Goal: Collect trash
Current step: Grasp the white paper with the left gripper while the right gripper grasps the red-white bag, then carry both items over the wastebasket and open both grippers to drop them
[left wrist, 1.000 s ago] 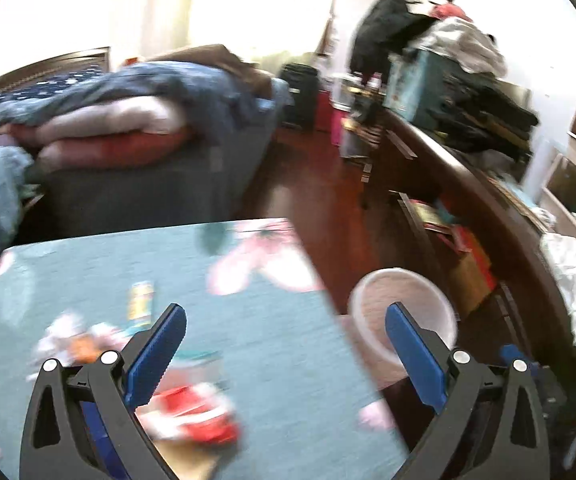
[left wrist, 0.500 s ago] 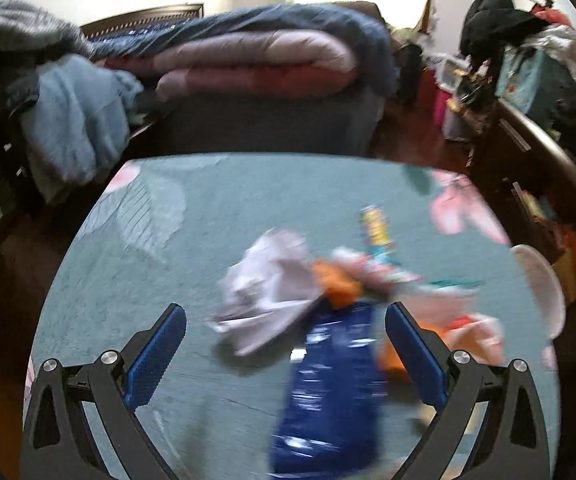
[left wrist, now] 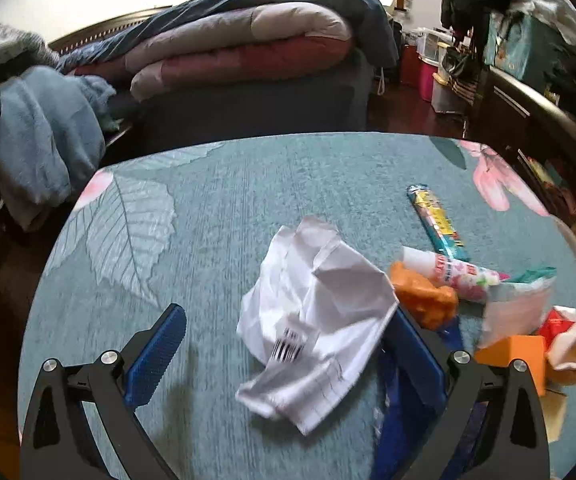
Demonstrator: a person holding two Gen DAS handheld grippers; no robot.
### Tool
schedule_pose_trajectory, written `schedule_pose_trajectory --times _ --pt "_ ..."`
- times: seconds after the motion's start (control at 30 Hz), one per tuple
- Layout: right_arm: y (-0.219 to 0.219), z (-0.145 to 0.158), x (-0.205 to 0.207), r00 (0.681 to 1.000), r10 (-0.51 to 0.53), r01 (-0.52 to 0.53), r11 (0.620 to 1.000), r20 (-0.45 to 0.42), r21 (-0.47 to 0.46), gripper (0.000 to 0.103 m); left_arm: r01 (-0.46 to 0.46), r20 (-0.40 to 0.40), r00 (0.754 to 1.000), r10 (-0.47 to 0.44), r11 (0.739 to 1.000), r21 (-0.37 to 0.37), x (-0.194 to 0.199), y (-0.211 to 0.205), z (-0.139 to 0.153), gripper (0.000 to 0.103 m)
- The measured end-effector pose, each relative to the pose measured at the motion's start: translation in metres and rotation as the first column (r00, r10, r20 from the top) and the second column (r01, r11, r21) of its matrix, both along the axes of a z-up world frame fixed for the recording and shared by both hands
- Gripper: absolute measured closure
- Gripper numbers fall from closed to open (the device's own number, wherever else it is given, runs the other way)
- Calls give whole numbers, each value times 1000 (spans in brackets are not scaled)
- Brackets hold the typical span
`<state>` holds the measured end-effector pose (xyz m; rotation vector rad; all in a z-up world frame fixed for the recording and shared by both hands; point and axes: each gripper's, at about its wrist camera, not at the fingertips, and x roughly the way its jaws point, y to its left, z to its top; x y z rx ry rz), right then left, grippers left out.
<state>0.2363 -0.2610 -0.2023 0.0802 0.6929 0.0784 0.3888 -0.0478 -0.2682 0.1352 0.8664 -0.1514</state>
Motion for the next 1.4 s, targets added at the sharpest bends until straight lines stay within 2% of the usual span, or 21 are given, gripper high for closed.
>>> schedule_pose_trajectory --times 0.07,0.17,0.2,0.23,0.3,0.37,0.47,0.63,0.7,0.77,0.83,0.93,1.07,1.4 --pt "6 -4 6 1000 4 -4 1000 -7 -6 4 16 -11 1000 -16 1000 -10 6 1 -3 8" --pt "14 -10 14 1000 7 -8 1000 -15 -18 4 36 -38 999 -39 997 -71 12 3 -4 30" --pt "17 -12 18 1000 7 -7 1000 -22 -25 4 32 -32 999 -34 998 -63 12 3 -2 39" --pt "19 -15 21 1000 7 -8 1000 -27 -28 4 34 -21 999 -35 998 -54 11 3 -1 40" --pt "23 -19 27 999 9 -10 999 -37 -30 4 40 -6 999 -40 997 -62 9 3 2 52" --pt "26 -25 35 999 8 -10 999 -53 -30 4 29 10 1000 -29 997 -71 5 6 8 57" --pt "27 -36 48 996 -5 2 1000 -85 -30 4 -32 5 999 33 997 -68 2 17 16 57" --pt "21 -51 65 989 -13 16 1000 -146 19 7 -87 28 995 92 988 -130 -13 41 34 57" --pt "16 -52 65 988 8 5 997 -154 81 18 -99 35 994 105 985 -143 -18 48 39 57" --pt "12 -51 66 985 40 -16 989 -165 147 38 -104 39 993 111 983 -150 -21 52 44 57" --pt "13 -47 64 986 53 -29 988 -160 152 43 -109 43 992 117 982 -155 -26 55 49 56" --pt "19 -38 56 992 30 -21 997 -120 77 43 -107 58 991 118 981 -162 -36 55 57 56" --pt "24 -24 40 995 55 -49 996 -81 81 43 -97 93 989 112 983 -159 -54 53 71 56" --pt "19 13 -11 999 38 -38 997 3 73 43 -18 190 980 54 982 -187 -106 33 116 55"
